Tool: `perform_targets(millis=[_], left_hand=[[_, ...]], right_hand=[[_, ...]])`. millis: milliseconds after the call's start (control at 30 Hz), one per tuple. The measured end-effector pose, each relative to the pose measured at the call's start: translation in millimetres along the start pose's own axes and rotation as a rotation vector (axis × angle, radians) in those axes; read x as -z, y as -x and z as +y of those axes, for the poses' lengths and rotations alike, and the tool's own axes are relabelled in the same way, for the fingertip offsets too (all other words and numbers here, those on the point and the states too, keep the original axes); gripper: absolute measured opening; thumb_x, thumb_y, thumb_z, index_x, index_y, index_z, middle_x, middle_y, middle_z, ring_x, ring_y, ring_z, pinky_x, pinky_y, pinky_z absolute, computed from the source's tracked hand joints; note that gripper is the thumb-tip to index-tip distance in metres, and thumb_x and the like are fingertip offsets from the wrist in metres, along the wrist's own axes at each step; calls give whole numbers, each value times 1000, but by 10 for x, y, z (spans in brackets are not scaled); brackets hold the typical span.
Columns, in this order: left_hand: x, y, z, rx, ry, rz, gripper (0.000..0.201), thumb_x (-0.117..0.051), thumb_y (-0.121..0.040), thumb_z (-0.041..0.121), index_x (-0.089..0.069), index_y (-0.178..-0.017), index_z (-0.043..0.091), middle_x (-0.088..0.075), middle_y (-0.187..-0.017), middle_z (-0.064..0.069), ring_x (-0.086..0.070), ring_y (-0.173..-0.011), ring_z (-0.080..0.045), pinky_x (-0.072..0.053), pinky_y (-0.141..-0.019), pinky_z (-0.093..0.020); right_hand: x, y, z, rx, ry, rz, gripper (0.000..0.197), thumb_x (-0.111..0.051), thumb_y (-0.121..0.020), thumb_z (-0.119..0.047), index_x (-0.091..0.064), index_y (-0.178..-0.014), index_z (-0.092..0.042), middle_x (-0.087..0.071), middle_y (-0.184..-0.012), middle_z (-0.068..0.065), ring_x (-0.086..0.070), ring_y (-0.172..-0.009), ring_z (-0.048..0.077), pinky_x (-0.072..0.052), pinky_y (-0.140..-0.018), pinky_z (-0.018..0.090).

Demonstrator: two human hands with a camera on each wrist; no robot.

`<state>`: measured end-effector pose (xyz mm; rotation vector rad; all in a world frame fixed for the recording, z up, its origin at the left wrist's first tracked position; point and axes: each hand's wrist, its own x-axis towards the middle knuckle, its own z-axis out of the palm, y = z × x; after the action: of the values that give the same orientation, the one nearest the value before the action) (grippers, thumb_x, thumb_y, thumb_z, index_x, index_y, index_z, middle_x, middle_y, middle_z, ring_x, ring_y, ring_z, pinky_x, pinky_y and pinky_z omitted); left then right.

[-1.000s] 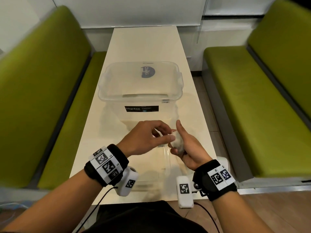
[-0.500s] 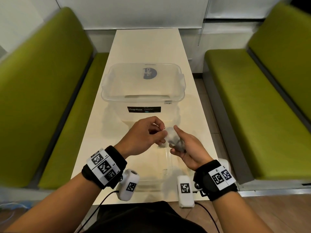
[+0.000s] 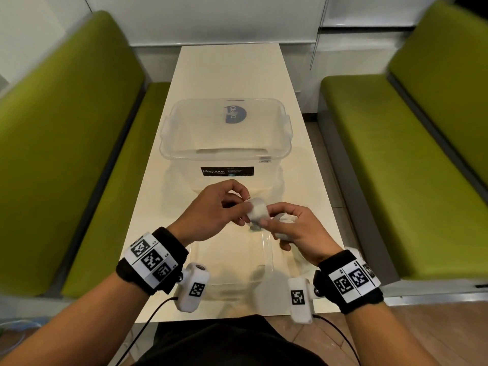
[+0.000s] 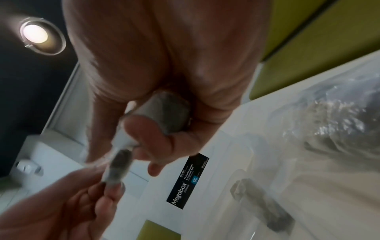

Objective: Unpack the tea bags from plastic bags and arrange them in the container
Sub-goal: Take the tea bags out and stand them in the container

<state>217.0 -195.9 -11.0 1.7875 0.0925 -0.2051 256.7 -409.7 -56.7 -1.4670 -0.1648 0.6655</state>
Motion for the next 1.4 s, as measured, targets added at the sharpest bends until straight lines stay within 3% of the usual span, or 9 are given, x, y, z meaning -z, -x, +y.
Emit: perform_targets(millis=[133,267,400,667,800,900,1133,1267,1400], left_hand=[[36,11,10,-36,-76,-17,19,-67,-97,7,-65,-115,10,-77,-84,-13,-73,-75,-22,-61,-74,-32],[72,4,2,-84,-292,12,11,-71,-95,22,-74,-106,24,-77,-87,3,-73,-76,-21,-61,-75,-37],[107,-39,30,-159,-610,52,10,-70,-95,31,-77,-102,32,-74,-84,16,-65,-69,-2,-46,-64,-17],[122,-177,41,-203,-877,26,14,-66,-96,26,-77,-103,28,-77,-84,11,-68,-77,-8,-54,-75,-28],[33,-349,-158,-95,-1049,-52,19,-57,-97,23,-73,-104,29,-70,-81,10,-63,-78,-18,-49,-70,-31],[-79,-486,-371,-86,-1145,-130,17,-54,-99,25,-68,-109,27,-74,-96,4,-64,-86,-23,-50,-74,-34],[-318,-747,-700,-85,-1229,-206,15,-53,-99,21,-64,-110,23,-69,-103,-7,-63,-94,-32,-43,-72,-34],[-397,-831,-787,-90,-1236,-215,15,-54,-99,20,-64,-111,21,-70,-104,-9,-63,-92,-32,-47,-72,-36],[-418,-890,-861,-78,-1241,-228,13,-54,-99,21,-63,-108,21,-70,-105,-8,-63,-93,-32,-52,-77,-40]], right_hand=[[-18,-43,39,31,92,61,27,-88,-76,-12,-73,-98,-6,-66,-81,1,-50,-58,16,-36,-46,26],[-43,-66,58,57,155,103,26,-89,-77,-14,-76,-100,-14,-69,-80,-2,-50,-57,17,-37,-44,26],[-43,-72,110,62,155,130,15,-85,-83,-21,-80,-96,-16,-68,-77,-2,-48,-60,22,-35,-47,27],[62,-86,270,-12,194,185,17,-81,-87,-26,-79,-103,-24,-73,-84,-2,-53,-58,15,-41,-48,28],[208,-45,342,-98,163,219,18,-80,-88,-29,-77,-99,-15,-67,-79,5,-50,-52,10,-43,-49,26],[279,16,342,-148,79,203,20,-78,-90,-26,-75,-97,-7,-62,-65,-5,-48,-50,9,-42,-48,22],[387,65,370,-240,-82,158,26,-81,-84,-7,-70,-107,-9,-61,-69,1,-55,-58,14,-51,-56,23],[414,101,334,-275,-176,95,29,-68,-87,11,-68,-108,-9,-69,-91,11,-64,-73,19,-58,-65,25],[416,102,317,-274,-212,79,22,-60,-95,5,-65,-114,-4,-69,-94,15,-64,-73,23,-58,-66,28]])
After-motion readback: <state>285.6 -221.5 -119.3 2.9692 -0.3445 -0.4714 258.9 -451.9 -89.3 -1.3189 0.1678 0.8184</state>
